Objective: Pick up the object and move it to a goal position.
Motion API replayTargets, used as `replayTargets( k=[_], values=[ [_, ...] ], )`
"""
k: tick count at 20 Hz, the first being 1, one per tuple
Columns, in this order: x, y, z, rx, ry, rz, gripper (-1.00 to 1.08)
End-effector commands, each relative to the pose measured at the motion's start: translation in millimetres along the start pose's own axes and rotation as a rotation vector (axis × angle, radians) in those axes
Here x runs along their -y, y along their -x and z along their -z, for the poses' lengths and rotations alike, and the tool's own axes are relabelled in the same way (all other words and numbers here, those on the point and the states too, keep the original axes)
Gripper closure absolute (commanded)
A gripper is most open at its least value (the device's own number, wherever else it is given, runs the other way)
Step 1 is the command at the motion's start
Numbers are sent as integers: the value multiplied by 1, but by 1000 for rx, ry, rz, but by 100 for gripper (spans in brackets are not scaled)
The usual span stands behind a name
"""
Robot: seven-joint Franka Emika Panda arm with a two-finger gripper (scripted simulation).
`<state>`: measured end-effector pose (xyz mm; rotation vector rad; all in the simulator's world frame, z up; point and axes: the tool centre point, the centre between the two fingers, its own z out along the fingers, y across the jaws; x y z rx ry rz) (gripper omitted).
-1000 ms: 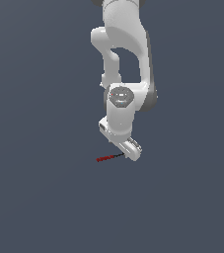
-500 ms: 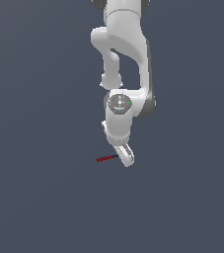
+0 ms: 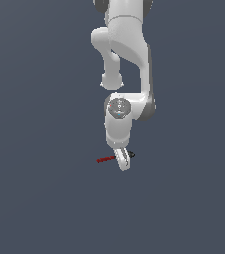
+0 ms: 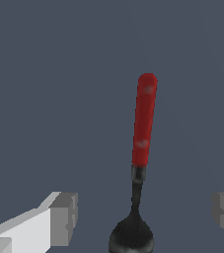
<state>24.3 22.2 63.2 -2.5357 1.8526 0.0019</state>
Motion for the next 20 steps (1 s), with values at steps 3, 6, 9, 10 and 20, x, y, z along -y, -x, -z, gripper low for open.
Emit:
replayTargets(
  k=[3,6,9,10,20],
  values=[
    [0,-1,-2,-2,0,-32,-92],
    [0,-1,-2,-1,0,-30,-92],
    [0,0,-6,-1,0,-30,-92],
    [0,-1,-8,-1,0,-31,-92],
    [-1,-1,-51,-1,0,-35,-92]
  ],
)
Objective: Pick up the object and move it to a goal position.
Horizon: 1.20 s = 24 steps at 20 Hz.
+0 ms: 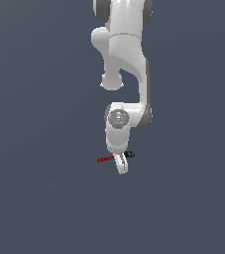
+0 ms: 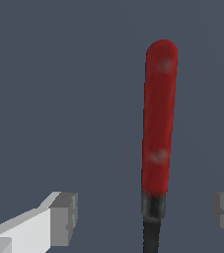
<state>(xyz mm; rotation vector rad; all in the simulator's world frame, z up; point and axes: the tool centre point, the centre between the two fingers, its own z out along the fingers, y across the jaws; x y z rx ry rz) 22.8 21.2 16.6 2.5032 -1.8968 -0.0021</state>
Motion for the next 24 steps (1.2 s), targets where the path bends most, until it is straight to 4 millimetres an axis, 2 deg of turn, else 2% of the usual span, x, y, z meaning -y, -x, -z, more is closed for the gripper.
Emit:
replayTargets(
  k=[1,3,4,17,24],
  values=[
    [1,0,-5,0,-1,0,-92],
    [1,0,-6,0,-1,0,-92],
    [1,0,-6,0,-1,0,108],
    [0,-1,-4,0,-1,-1,108],
    [-9,-5,15,0,-2,-1,108]
  ],
)
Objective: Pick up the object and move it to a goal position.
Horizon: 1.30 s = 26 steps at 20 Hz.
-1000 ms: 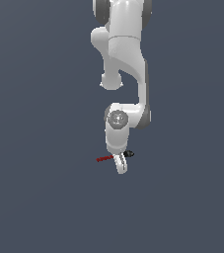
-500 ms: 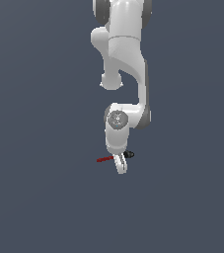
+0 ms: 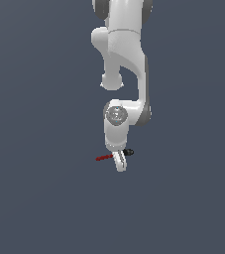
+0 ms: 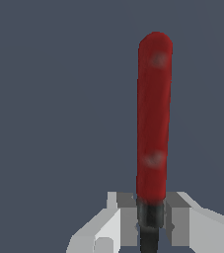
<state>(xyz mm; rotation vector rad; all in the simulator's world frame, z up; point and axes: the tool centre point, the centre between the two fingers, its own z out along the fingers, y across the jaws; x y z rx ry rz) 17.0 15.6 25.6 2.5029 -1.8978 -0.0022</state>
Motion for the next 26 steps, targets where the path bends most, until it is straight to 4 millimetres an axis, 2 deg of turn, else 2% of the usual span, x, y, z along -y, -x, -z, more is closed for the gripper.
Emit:
replayTargets(
  k=[1,9,26],
  values=[
    [-5,-2,10,0,-1,0,108],
    [-31,-15,62,2,-2,-1,108],
    [-109,-53,219,3,-1,-2,108]
  ],
)
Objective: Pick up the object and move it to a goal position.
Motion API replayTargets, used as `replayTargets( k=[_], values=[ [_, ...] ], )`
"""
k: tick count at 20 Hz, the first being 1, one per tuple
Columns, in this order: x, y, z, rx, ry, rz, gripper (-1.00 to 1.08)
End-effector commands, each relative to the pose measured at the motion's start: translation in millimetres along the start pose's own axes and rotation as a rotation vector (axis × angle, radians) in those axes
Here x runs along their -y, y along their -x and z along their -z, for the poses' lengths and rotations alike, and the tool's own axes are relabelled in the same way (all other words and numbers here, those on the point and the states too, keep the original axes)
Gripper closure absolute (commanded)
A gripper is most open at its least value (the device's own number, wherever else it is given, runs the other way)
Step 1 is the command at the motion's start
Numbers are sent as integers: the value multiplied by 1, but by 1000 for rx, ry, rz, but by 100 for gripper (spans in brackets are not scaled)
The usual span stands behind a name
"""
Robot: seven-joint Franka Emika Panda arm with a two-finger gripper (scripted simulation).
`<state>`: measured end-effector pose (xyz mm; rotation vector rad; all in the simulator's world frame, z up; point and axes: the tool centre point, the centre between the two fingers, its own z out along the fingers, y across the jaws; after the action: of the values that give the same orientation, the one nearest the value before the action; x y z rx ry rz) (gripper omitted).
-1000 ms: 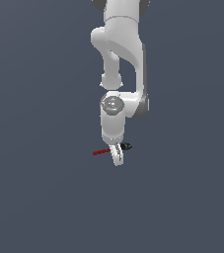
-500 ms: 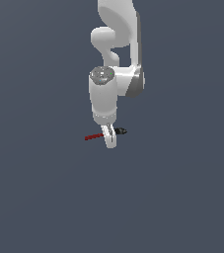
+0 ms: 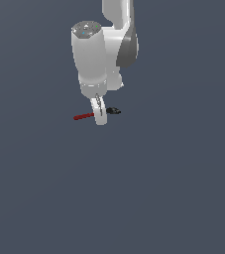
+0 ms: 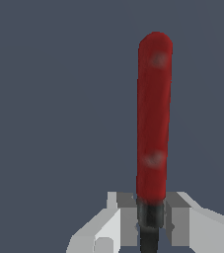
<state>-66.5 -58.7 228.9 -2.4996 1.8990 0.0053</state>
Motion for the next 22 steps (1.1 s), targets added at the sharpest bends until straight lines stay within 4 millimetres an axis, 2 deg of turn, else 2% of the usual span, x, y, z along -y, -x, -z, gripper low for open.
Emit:
replayTargets(
  k=[1,7,12,17,22],
  values=[
    [-13,-6,26,-1,0,0,108],
    [-40,-21,85,-2,0,-1,108],
    [-57,-30,124,-4,0,0,108],
    [-68,-37,152,-4,0,0,108],
    [-73,-40,166,-4,0,2,108]
  ],
)
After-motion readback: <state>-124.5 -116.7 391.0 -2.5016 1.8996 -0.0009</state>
